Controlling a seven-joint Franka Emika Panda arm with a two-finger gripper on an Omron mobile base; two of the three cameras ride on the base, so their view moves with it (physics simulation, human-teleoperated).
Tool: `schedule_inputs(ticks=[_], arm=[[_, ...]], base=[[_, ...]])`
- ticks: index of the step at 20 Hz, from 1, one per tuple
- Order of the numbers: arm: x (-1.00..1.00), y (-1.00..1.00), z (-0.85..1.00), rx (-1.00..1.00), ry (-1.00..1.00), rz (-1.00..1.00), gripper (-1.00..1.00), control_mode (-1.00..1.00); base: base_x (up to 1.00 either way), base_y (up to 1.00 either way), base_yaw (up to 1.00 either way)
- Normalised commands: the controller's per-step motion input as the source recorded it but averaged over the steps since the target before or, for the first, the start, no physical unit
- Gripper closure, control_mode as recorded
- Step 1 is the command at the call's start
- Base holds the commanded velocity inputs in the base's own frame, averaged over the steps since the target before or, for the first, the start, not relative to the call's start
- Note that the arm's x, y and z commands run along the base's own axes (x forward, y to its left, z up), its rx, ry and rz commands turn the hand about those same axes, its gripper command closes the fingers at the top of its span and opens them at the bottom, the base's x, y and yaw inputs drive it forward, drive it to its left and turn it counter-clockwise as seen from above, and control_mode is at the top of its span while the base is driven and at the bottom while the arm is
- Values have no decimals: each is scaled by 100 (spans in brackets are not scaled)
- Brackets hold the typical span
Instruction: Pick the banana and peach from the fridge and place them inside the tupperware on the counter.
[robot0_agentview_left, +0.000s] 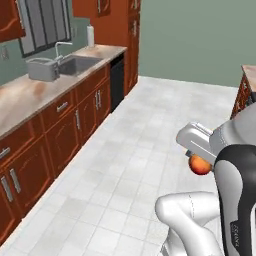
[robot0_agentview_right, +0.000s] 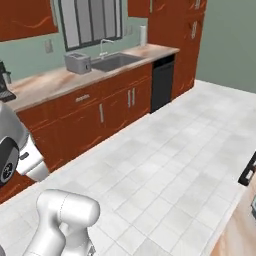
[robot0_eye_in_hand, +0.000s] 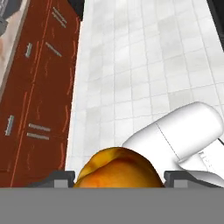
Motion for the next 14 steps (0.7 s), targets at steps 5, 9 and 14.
schedule_inputs(ticks=[5, 9, 14], arm=[[0, 0, 0, 0, 0, 0, 100, 100], [0, 0, 0, 0, 0, 0, 100, 100], [0, 0, 0, 0, 0, 0, 100, 100]], base=[[0, -26, -88], [0, -26, -83], [8, -16, -83]])
